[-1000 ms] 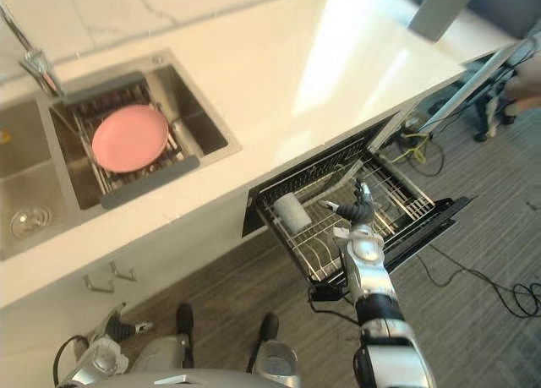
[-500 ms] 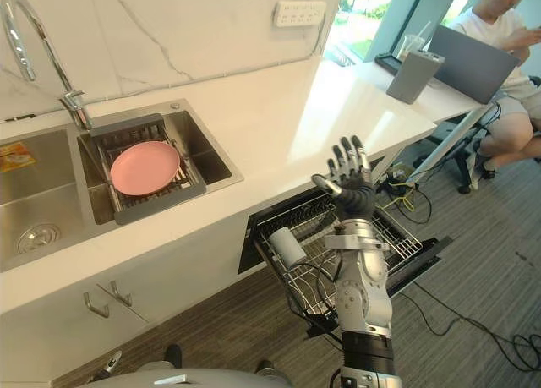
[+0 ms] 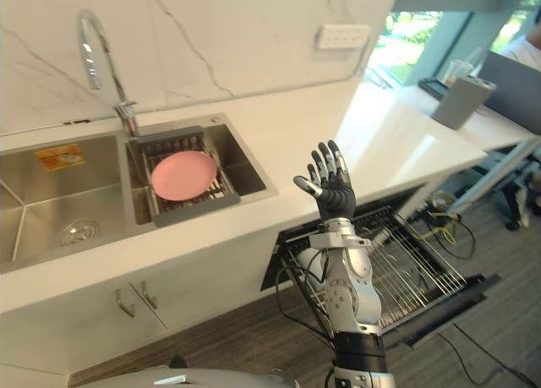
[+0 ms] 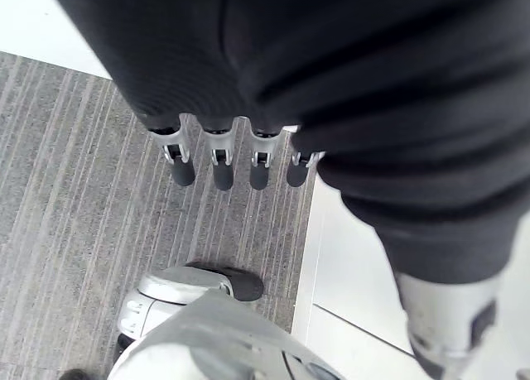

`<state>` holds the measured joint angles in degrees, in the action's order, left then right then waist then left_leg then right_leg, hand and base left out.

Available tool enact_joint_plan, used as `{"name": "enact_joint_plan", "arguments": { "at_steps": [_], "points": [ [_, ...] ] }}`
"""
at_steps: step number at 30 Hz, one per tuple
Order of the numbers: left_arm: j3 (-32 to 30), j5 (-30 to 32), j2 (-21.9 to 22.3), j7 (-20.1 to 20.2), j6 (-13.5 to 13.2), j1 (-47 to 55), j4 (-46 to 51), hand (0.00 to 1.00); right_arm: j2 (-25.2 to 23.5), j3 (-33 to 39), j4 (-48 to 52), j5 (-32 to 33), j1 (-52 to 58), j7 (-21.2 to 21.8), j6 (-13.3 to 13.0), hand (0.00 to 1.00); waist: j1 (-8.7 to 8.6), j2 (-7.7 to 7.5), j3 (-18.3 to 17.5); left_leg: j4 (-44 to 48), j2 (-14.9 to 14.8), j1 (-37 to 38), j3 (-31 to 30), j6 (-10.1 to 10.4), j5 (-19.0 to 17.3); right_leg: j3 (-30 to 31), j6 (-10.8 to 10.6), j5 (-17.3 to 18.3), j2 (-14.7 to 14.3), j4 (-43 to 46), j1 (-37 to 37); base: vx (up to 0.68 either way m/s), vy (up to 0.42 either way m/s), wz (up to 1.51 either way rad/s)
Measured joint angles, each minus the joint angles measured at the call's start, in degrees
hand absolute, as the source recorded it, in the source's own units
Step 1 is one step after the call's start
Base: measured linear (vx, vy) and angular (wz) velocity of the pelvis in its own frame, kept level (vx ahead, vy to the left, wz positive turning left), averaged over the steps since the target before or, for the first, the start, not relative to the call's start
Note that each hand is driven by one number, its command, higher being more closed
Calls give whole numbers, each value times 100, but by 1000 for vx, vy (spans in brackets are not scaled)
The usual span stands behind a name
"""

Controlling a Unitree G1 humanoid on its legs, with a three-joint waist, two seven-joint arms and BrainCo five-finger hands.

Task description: Walk over to the sink, pick up the cup, carry it to the dishwasher, place the cup inside the dishwasher, then close the dishwasher door

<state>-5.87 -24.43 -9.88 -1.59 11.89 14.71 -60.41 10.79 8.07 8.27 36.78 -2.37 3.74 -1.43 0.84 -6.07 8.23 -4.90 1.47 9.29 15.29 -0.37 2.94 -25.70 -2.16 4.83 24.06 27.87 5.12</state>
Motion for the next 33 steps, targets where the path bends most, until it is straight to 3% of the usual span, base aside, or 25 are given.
{"name": "enact_joint_plan", "arguments": {
  "at_steps": [1,2,4,5,8,9,10,16,22,24,27,30,33],
  "points": [
    [19,-7,-14,45,62,-12,-54,0,-30,-13,-128,0,86,-27,-3,0,-125,24,19,3,-67,14,-257,-71,-32,576,495,-509,-62,772,-424,47,121,100],
    [-22,-14,-54,61,105,-123,-111,0,-71,-13,-138,0,218,-16,-1,0,-207,110,91,1,-205,43,-532,-132,-31,1022,75,-94,-383,942,-632,102,85,105],
    [-58,-4,-112,126,217,-142,-145,0,-81,8,-114,1,257,7,-2,0,-195,-11,115,4,-332,25,-774,-152,-44,1276,-123,375,-919,346,-748,174,21,76],
    [-80,67,-160,209,323,-166,-178,0,-81,50,-54,9,258,74,-36,0,-162,-99,112,5,-329,-14,-849,-152,-44,1333,-169,369,-1114,-173,-813,154,2,52],
    [-78,431,-146,272,325,-210,-209,0,-79,58,-8,10,268,169,-172,0,-209,-102,112,30,-240,24,-975,-168,-57,1438,-258,40,-1269,-584,-930,130,-40,47],
    [-75,455,-151,276,304,-218,-201,0,-79,56,-7,10,267,192,-178,0,-224,-104,111,36,-154,73,-1055,-150,-92,1437,-266,-383,-1308,-807,-888,165,-51,31],
    [104,892,-82,309,316,-288,-148,0,-50,162,11,8,226,-58,-216,0,-426,116,20,-2,-162,255,-1088,184,-326,1397,-308,-328,-1609,-1983,-225,93,-23,19],
    [134,873,-66,308,318,-292,-141,0,-53,155,11,9,226,-58,-216,0,-401,118,18,2,-67,158,-1206,83,-303,1271,-389,-439,-1500,-2049,-196,23,26,10],
    [-138,310,-16,301,206,-208,-97,0,-65,53,-36,-204,112,-169,-204,0,-11,104,7,37,-78,143,-1200,73,-313,1091,-443,-732,-1497,-2617,98,27,35,7],
    [-306,147,43,299,92,-127,-97,0,-40,20,-48,-733,13,-177,-157,0,23,121,-21,37,-137,131,-1019,106,-355,1037,-445,-765,-1506,-2708,145,-22,-9,10],
    [-427,-77,100,334,8,-62,-84,0,400,-95,-98,-1914,-292,-145,77,0,23,190,-52,37,-272,136,-485,180,-341,928,-446,-762,-1503,-2747,181,-16,-11,11],
    [-416,188,160,450,-47,-52,-19,0,909,-257,-241,-2955,-857,6,339,0,55,281,-92,35,-278,132,-465,198,-330,929,-445,-762,-1510,-2762,180,-2,-2,-1],
    [-362,457,142,456,-63,-80,162,0,1267,-501,-446,-3879,-1339,286,650,0,70,273,-104,4,-278,124,-461,202,-326,919,-436,-770,-1518,-2806,195,0,0,0]
  ]
}}
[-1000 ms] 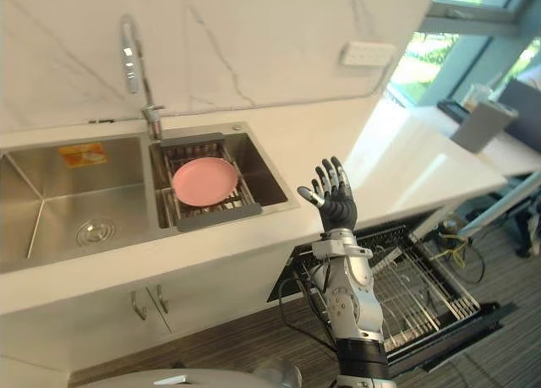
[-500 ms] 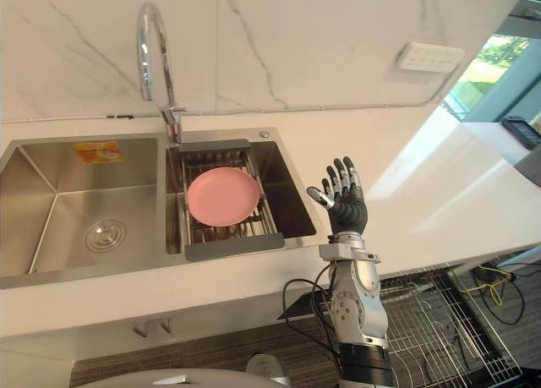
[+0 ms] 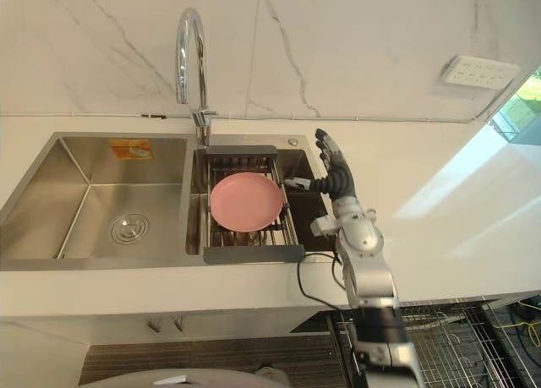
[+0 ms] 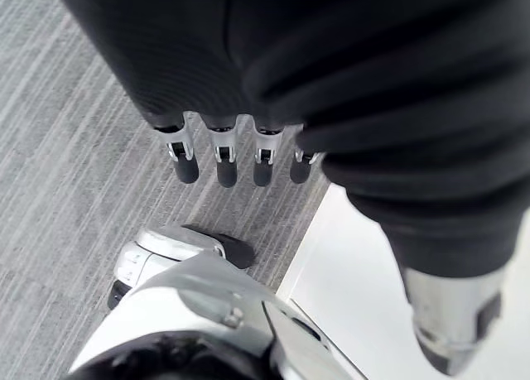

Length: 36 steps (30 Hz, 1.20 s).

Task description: Walk over to the sink, pick up the cup, carry it to the dishwasher, place the cup inside the dishwasher, then close the dishwasher door

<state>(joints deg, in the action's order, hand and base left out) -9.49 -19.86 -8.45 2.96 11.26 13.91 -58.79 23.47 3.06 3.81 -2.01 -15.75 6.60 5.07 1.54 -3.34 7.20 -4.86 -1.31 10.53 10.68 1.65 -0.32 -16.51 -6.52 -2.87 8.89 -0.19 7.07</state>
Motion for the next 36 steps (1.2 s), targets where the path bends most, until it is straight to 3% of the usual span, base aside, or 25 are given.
{"name": "enact_joint_plan", "arguments": {
  "at_steps": [3,8,15,21,31,36],
  "points": [
    [86,-1,-59,28,101,-42,32,0,83,-157,-95,-787,-82,426,211,0,37,-43,-27,0,7,4,-14,-36,28,-31,4,-8,-4,-64,55,9,-6,3],
    [185,175,-103,32,232,-91,35,0,228,-548,-566,-1623,-272,962,243,0,27,-99,-62,0,19,-33,-74,-27,39,-106,-3,-22,-3,-126,80,-5,-11,6],
    [287,264,-122,31,264,-99,99,0,322,-1045,-1190,-2317,-514,1452,-156,0,37,-100,-63,-2,16,-35,-87,4,85,-124,17,-89,-19,-199,101,-37,-17,2],
    [352,276,-138,10,313,-92,176,0,324,-1209,-1581,-2420,-515,1466,-489,0,55,-99,-62,-5,21,-61,-106,-14,142,-143,38,-128,-22,-222,113,-68,-12,2],
    [527,406,-190,-8,391,-138,203,0,355,-1471,-1651,-2772,-510,1693,-751,0,55,-98,-62,-6,58,-160,-129,3,159,-156,39,-245,-17,-369,93,-32,-1,1],
    [628,428,-219,-9,393,-161,210,0,358,-1546,-1652,-3336,-510,1555,-949,0,70,-99,-62,-6,62,-163,-127,-39,184,-158,38,-251,-20,-402,102,0,0,0]
  ]
}}
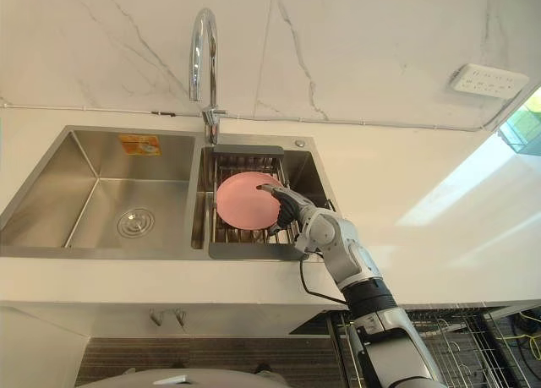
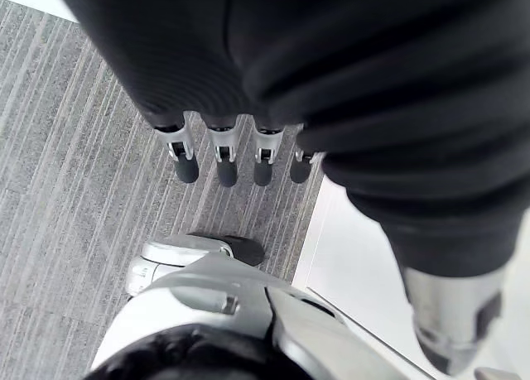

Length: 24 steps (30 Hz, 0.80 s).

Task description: Walk over to the sink, pick up the cup, carry it to the dishwasher, place the cup inside the dishwasher, then close the dishwasher door

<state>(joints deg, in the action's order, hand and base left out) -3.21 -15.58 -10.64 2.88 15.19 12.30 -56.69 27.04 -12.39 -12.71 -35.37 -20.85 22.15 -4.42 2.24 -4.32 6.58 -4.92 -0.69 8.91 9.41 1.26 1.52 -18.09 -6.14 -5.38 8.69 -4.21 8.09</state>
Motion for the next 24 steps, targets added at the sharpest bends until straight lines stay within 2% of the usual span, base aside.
{"name": "enact_joint_plan", "arguments": {
  "at_steps": [4,10,15,17,21,24],
  "points": [
    [115,0,-29,-7,0,-17,12,0,-5,-112,-125,-573,0,-365,-167,0,16,0,0,0,-2,2,0,0,-1,-4,-1,-1,-6,-17,9,0,0,0],
    [238,-3,-64,-16,64,-17,101,0,-22,-232,-433,-1233,7,-1052,-193,0,80,-1,0,-1,2,7,-13,-7,5,-15,0,-2,-8,-17,21,-12,-3,1],
    [330,-47,-89,-16,65,-22,108,0,-93,-319,-942,-1463,9,-1376,-145,0,88,2,2,-1,29,-41,-137,-21,18,-141,-7,2,3,-17,43,-25,-7,12],
    [336,-337,-107,-19,126,-17,111,0,-99,-321,-1140,-1483,9,-1520,-129,0,133,5,4,-1,33,-61,-170,-23,27,-171,-7,2,4,-30,50,-12,-3,10],
    [336,-443,-116,-22,194,-12,111,0,-136,-323,-1278,-1638,-29,-1667,-137,0,143,10,8,-1,39,-61,-227,-26,35,-241,-9,3,8,-33,88,-5,-7,8],
    [335,-442,-116,-21,198,-14,116,0,-167,-337,-1387,-1677,-70,-1755,-30,0,149,12,9,-1,47,-76,-299,-25,48,-312,-16,9,15,-34,116,-11,-7,12]
  ]
}}
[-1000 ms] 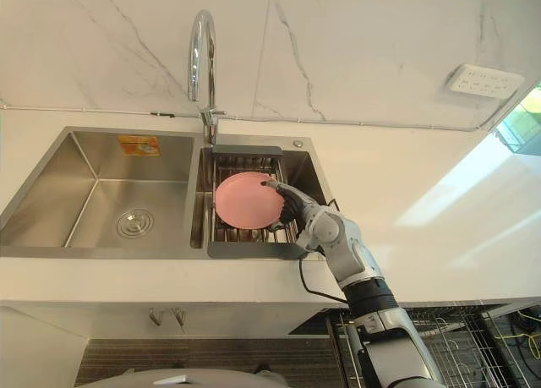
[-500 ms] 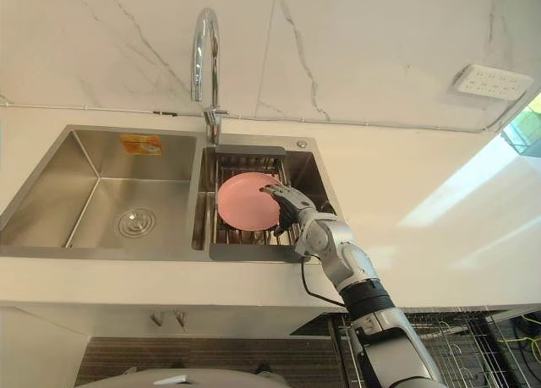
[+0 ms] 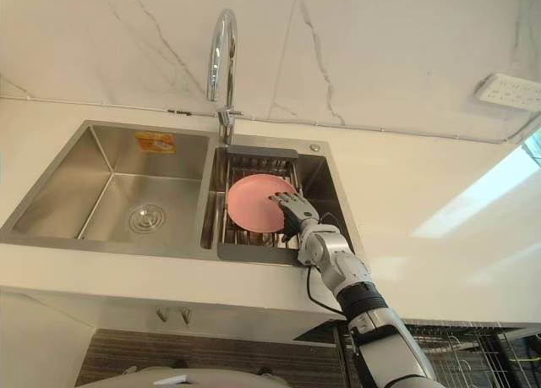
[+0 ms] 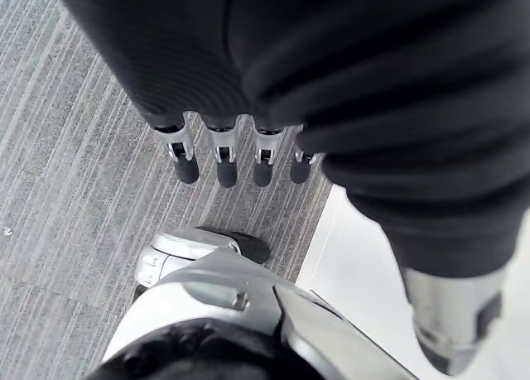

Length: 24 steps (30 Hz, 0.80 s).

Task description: Walk over to the sink, pick up the cup, carry it to the dishwasher, place the cup inside the dishwasher, then close the dishwasher door

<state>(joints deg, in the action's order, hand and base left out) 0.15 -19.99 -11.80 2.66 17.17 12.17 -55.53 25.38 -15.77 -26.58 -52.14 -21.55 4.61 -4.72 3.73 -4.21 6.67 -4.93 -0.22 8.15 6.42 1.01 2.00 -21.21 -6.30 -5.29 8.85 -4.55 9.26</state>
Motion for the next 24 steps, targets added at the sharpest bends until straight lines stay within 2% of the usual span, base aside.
{"name": "enact_joint_plan", "arguments": {
  "at_steps": [3,10,24],
  "points": [
    [1,2,-1,6,-1,-5,1,0,-3,-108,-215,-4,-152,-43,54,0,39,8,5,0,0,10,-5,2,1,-6,-3,6,-1,0,12,0,0,0],
    [9,210,3,17,-21,-14,54,0,-4,-120,-439,-193,-218,-458,121,0,88,5,9,-2,27,6,-148,29,-5,-152,-20,39,21,-1,86,-16,-1,10],
    [6,-32,-26,-1,-38,-17,33,0,-19,-281,-1112,-229,-522,-590,336,0,131,-36,19,-2,81,-90,-328,-19,27,-365,-54,82,66,1,99,5,4,7]
  ]
}}
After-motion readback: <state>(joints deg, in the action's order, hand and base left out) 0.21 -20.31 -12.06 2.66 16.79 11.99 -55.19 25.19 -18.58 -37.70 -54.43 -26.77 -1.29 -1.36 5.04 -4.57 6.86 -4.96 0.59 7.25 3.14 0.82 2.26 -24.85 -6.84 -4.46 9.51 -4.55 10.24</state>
